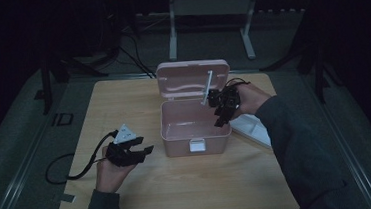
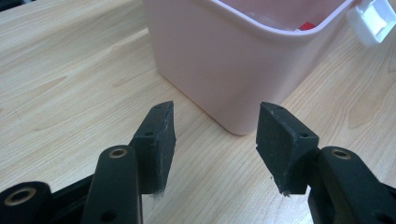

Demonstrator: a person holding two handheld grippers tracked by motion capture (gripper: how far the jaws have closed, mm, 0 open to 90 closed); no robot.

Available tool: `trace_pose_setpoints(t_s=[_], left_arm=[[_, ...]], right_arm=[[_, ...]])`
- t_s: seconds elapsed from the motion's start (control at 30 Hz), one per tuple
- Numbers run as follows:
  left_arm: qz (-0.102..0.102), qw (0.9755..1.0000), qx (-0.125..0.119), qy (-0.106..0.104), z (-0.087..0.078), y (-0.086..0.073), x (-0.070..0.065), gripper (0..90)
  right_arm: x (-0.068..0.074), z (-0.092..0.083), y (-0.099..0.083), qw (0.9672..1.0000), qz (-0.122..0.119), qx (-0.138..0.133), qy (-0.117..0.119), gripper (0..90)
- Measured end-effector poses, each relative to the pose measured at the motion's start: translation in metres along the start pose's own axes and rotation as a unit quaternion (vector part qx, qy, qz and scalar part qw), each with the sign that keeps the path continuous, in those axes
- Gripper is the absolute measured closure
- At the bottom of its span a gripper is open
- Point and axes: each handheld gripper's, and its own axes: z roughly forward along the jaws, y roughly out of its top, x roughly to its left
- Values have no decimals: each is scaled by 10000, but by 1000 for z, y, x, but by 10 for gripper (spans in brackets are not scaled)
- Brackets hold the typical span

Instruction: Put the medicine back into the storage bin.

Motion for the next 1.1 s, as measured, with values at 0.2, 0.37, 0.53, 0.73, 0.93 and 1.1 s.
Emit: trace_pose_setpoints(t_s=[0.2,0.37,0.53,0.73,0.93,1.1], left_arm=[[-14,10000,1,-8,0,0,0,469],[-11,10000,1,-3,0,0,0,469],[-10,10000,4,-8,0,0,0,469],[3,10000,25,-22,2,0,0,469],[-3,10000,19,-16,2,0,0,469],[-13,10000,27,-24,2,0,-1,469]], right_arm=[[-9,-3,-17,9991,377,-113,-159,478],[-14,-10,-33,9980,581,-128,-221,481],[-21,-15,-50,9961,822,-168,-265,481],[-32,-15,-74,9931,1103,-252,-302,491],[-40,-3,-93,9909,1304,-90,-327,515],[-47,8,-107,9886,1478,1,-297,516]])
